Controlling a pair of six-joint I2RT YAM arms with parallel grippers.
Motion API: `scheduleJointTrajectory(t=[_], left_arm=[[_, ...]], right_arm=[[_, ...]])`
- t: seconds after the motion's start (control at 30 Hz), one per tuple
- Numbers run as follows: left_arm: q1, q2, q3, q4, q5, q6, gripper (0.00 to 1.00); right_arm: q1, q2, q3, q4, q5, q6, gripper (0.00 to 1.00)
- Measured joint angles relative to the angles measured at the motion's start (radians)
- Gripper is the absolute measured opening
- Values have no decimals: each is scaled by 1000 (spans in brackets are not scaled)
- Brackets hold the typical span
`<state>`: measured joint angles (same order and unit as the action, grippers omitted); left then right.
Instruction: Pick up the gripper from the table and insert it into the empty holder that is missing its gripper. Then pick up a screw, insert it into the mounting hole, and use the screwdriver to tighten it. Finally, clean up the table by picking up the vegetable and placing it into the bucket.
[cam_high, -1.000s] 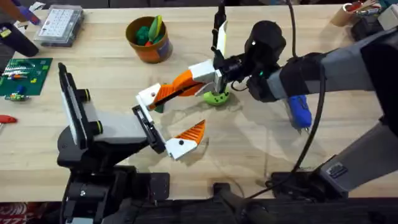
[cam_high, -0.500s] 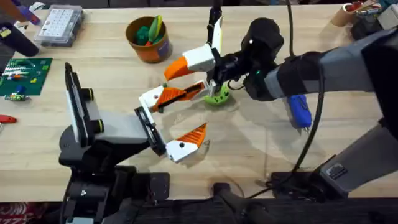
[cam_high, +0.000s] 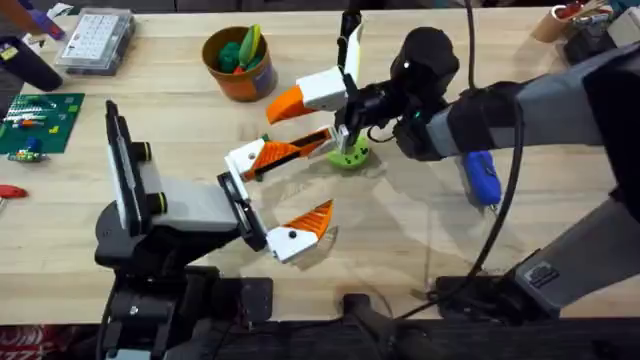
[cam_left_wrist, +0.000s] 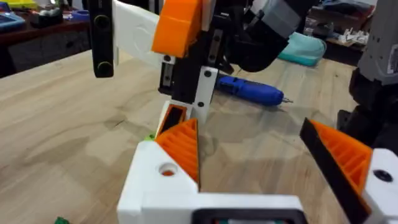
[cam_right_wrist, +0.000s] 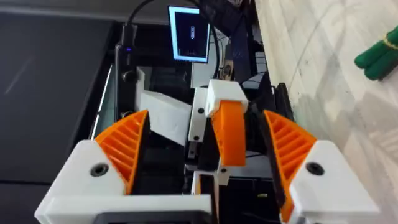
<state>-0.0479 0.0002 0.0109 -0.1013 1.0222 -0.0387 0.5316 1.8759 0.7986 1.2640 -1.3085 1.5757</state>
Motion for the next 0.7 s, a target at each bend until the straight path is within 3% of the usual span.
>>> scheduleJointTrajectory(t=[0.4, 0.57, 0.6, 0.7], left_arm=[[0, 0, 0, 0, 0, 0, 993], [0, 0, 0, 0, 4, 0, 993], [0, 0, 0, -1, 13, -3, 993], [0, 0, 0, -2, 15, -3, 993]], right_arm=[[-28, 0, 1, -32, 5, -126, 996], [-71, -3, 11, -308, 45, -305, 998], [-119, -2, 82, -515, 101, -509, 997], [-149, -2, 181, -637, 117, -622, 997]])
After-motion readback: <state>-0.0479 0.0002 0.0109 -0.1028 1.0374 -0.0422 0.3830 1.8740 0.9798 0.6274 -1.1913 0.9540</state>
